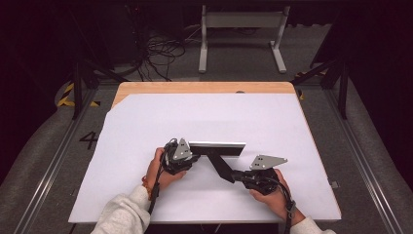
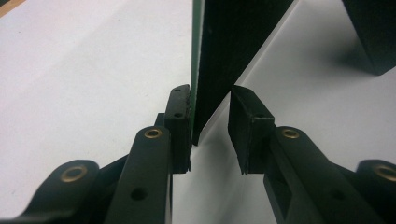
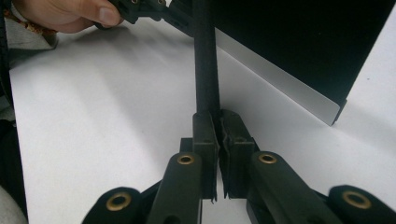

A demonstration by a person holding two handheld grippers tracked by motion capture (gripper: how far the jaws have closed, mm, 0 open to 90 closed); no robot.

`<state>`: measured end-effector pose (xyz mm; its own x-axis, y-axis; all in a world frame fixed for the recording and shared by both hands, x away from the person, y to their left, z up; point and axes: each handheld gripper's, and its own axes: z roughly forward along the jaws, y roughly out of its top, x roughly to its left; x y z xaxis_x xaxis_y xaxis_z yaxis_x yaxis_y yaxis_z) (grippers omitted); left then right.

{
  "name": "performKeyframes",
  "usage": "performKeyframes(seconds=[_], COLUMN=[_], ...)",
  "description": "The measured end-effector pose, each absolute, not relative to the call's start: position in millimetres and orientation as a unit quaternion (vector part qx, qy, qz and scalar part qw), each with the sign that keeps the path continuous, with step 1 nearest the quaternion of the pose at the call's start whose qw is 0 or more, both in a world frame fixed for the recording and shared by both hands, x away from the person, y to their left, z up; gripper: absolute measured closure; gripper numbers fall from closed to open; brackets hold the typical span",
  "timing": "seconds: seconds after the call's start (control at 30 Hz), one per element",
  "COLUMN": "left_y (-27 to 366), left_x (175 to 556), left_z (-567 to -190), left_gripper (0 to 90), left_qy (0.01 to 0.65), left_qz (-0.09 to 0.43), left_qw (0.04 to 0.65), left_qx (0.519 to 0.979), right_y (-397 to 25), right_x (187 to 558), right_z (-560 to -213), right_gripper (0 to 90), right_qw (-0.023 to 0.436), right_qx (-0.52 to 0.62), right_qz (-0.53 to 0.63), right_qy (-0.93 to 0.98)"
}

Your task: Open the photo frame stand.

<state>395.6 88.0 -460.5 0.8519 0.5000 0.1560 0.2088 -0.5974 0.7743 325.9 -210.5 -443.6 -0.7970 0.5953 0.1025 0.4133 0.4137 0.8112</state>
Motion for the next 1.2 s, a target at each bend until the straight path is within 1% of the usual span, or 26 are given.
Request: performKeyframes(seconds=[0.6,0.97,1.2], left_y=[95.0,95.4,98.8], left_x=[396.6,396.9,398.0], left_z=[-460.1,-460.3,-460.5], left_gripper=[71.2,74.9,74.2], left_qy=[0.206,0.202,0.206], left_qz=[0.168,0.176,0.168], left_qw=[0.409,0.400,0.406], left_qx=[0.873,0.876,0.874], right_y=[-211.4,-211.4,-211.3], right_x=[327.1,326.3,325.8], right_z=[-442.7,-442.3,-441.6], right_gripper=[86.6,87.2,86.5], right_qw=[0.103,0.103,0.106], right_qx=[0.297,0.297,0.293], right_qz=[0.447,0.445,0.441], right_qy=[0.837,0.839,0.842])
